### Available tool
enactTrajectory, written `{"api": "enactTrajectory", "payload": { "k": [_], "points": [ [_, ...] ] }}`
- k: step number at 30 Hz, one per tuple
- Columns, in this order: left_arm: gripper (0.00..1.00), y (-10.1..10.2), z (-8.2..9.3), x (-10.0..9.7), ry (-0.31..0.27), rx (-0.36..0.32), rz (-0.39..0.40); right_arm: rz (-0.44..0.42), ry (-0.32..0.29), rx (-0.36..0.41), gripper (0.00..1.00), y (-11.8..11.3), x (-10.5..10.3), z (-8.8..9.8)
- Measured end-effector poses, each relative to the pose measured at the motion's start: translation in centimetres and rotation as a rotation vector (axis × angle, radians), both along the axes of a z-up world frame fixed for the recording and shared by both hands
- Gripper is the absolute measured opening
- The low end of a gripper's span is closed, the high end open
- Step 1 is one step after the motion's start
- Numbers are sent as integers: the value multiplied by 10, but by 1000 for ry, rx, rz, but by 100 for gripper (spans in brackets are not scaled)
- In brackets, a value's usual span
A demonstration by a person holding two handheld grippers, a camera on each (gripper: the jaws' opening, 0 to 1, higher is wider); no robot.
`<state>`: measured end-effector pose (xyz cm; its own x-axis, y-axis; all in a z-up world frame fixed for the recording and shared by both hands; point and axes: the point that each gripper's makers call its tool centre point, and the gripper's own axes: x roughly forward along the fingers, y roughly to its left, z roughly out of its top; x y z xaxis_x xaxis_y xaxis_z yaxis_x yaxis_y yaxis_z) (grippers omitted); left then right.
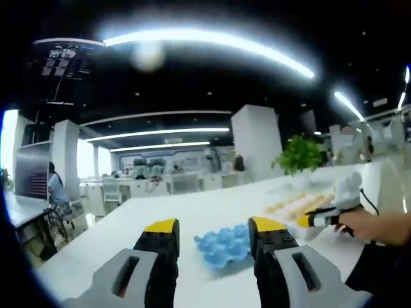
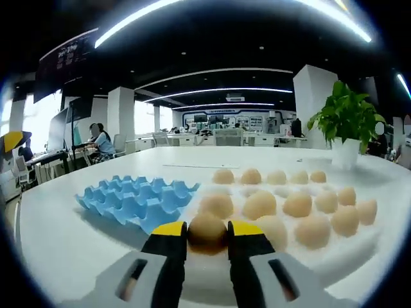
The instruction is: Pick up the eggs on the table and place them into the egg tray on the table
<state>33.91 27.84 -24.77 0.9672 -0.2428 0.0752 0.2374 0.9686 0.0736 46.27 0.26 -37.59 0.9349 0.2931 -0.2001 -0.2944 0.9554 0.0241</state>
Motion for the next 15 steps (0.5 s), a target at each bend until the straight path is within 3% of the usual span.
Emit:
{"api": "enactTrajectory", "payload": {
  "k": [3,6,8,15],
  "points": [
    [47,1,2,1,-8,23,0,11,12,-18,26,1,1,-1],
    [46,-3,1,7,-6,40,-20,15,21,37,26,0,2,1],
    [46,-5,-3,13,6,42,-28,20,25,125,25,-1,2,4],
    [47,-26,-1,22,0,5,-124,52,-59,139,26,5,3,27]
  ]
}}
